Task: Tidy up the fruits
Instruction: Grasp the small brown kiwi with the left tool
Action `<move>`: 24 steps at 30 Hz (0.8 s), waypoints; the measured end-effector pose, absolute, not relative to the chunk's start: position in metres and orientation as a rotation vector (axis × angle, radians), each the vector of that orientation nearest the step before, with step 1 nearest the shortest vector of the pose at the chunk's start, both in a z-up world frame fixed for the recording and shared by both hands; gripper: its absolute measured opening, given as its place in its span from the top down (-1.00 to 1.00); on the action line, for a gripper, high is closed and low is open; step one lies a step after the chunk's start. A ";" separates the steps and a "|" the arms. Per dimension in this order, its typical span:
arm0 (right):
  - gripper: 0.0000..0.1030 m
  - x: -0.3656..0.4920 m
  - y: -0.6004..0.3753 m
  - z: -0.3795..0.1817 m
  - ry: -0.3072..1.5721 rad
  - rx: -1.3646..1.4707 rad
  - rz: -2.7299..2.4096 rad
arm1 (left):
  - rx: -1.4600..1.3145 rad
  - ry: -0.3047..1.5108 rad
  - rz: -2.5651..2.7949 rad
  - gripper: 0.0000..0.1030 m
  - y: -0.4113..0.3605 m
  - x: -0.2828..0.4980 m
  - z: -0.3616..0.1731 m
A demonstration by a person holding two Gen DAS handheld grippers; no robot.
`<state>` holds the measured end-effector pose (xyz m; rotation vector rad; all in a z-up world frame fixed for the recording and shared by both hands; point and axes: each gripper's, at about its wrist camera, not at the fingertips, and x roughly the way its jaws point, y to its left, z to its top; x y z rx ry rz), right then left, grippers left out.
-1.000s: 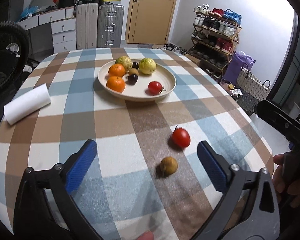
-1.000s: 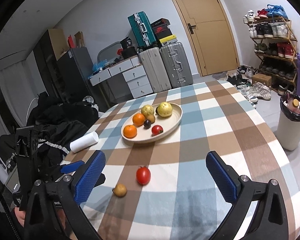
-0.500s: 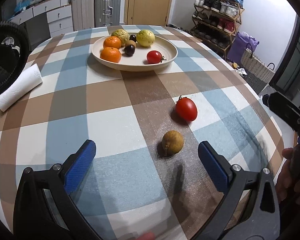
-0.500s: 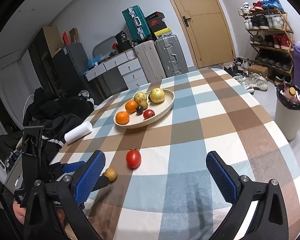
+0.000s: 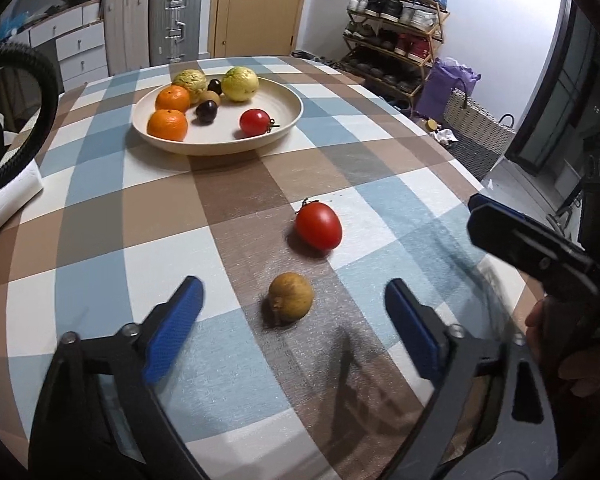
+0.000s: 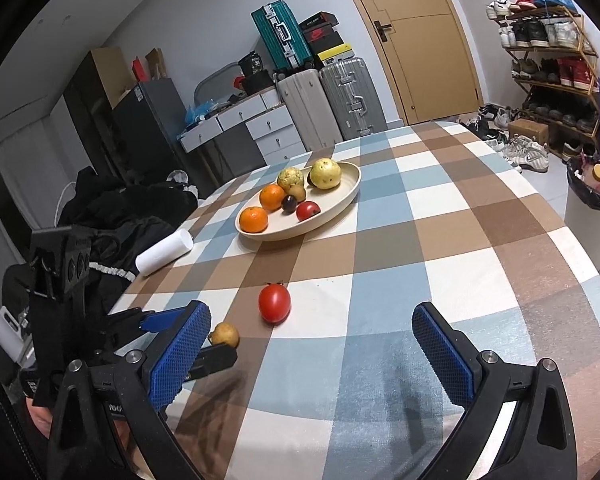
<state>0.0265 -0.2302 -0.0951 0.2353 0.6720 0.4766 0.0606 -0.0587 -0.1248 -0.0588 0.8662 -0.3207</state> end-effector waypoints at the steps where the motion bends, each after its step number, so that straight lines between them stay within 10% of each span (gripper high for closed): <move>1: -1.00 0.027 -0.230 -0.095 0.673 0.234 0.477 | -0.062 0.869 -0.326 -0.54 -0.058 0.061 -0.125; 15: -0.99 0.035 -0.222 -0.099 0.711 0.230 0.507 | -0.108 0.924 -0.428 0.54 -0.055 0.072 -0.139; 24: -0.99 0.045 -0.215 -0.101 0.746 0.205 0.489 | -0.159 0.918 -0.467 0.58 -0.041 0.074 -0.138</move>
